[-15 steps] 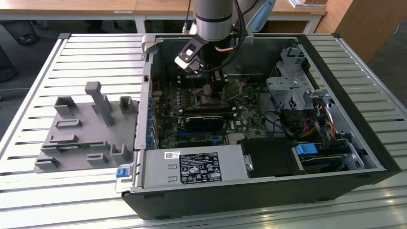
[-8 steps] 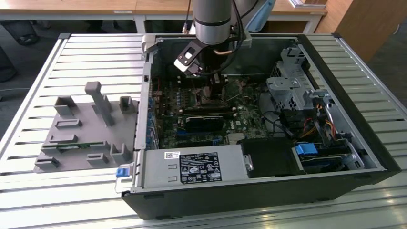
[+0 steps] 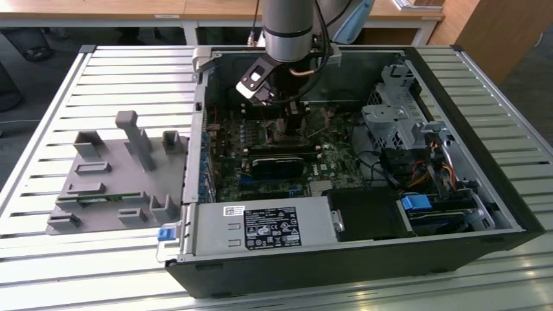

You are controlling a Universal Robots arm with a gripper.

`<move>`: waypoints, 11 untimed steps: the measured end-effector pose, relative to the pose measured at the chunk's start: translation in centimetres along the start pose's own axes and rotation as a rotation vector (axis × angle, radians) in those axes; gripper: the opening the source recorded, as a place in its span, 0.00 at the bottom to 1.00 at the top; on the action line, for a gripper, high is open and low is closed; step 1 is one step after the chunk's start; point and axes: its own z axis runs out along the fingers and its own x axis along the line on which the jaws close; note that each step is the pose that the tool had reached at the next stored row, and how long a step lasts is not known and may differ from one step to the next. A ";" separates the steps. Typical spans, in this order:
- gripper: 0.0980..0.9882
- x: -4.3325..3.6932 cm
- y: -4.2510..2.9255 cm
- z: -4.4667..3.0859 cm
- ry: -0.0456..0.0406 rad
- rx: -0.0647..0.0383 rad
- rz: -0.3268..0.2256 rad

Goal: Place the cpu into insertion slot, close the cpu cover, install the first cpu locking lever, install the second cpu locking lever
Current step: 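Place the cpu into insertion slot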

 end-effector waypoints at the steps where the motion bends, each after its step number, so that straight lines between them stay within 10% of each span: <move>1: 0.49 0.00 -0.04 0.07 -0.0001 0.000 0.001; 11: 0.49 0.03 -0.27 0.96 -0.0001 0.000 0.001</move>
